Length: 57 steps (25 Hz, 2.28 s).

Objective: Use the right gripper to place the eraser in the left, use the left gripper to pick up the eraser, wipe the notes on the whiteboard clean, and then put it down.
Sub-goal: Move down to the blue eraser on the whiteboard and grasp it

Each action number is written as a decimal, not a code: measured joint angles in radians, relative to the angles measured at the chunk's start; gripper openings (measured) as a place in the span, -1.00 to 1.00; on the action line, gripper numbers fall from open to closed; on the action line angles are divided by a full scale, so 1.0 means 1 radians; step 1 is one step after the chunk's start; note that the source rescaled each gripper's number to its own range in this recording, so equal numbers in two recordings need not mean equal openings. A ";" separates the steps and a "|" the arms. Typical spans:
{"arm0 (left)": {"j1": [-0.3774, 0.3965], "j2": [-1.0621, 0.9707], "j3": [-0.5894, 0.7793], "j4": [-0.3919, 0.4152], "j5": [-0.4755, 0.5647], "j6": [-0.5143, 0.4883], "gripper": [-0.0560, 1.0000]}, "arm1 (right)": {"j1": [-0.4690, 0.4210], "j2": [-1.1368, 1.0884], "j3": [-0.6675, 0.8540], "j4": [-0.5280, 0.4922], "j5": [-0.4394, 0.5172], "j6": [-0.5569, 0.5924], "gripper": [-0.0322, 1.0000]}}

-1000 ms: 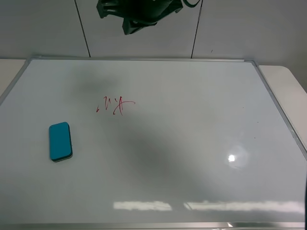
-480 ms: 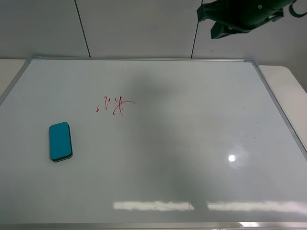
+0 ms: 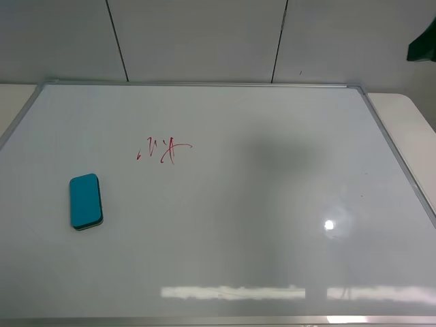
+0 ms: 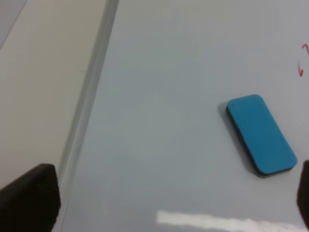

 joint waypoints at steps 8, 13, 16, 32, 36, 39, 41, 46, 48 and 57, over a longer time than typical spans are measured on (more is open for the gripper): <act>0.000 0.000 0.000 0.000 0.000 0.000 1.00 | -0.052 -0.331 0.046 -0.007 0.110 -0.007 0.99; 0.000 0.000 0.000 0.000 0.000 0.000 1.00 | -0.053 -0.470 0.046 -0.008 0.288 -0.015 1.00; 0.000 0.000 0.000 0.000 0.000 0.000 1.00 | -0.053 -0.535 0.058 -0.009 0.366 -0.025 1.00; 0.000 0.000 0.000 0.000 0.000 0.000 1.00 | -0.053 -0.993 0.360 -0.007 0.347 -0.031 1.00; 0.000 0.000 0.000 0.000 0.000 0.000 1.00 | -0.053 -0.993 0.360 -0.007 0.342 -0.031 1.00; 0.000 0.000 0.000 0.000 0.000 0.000 1.00 | -0.053 -0.993 0.360 -0.010 0.376 -0.031 1.00; 0.000 0.000 0.000 0.000 0.000 0.000 1.00 | -0.054 -0.993 0.365 -0.025 0.436 -0.031 1.00; 0.000 0.000 0.000 0.000 0.000 0.000 1.00 | -0.055 -0.993 0.375 -0.031 0.461 0.012 1.00; 0.000 0.000 0.000 0.000 0.000 0.000 1.00 | -0.055 -0.993 0.375 -0.031 0.461 0.028 1.00; 0.000 0.000 0.000 0.000 0.000 0.000 1.00 | -0.055 -0.993 0.375 -0.028 0.461 0.036 1.00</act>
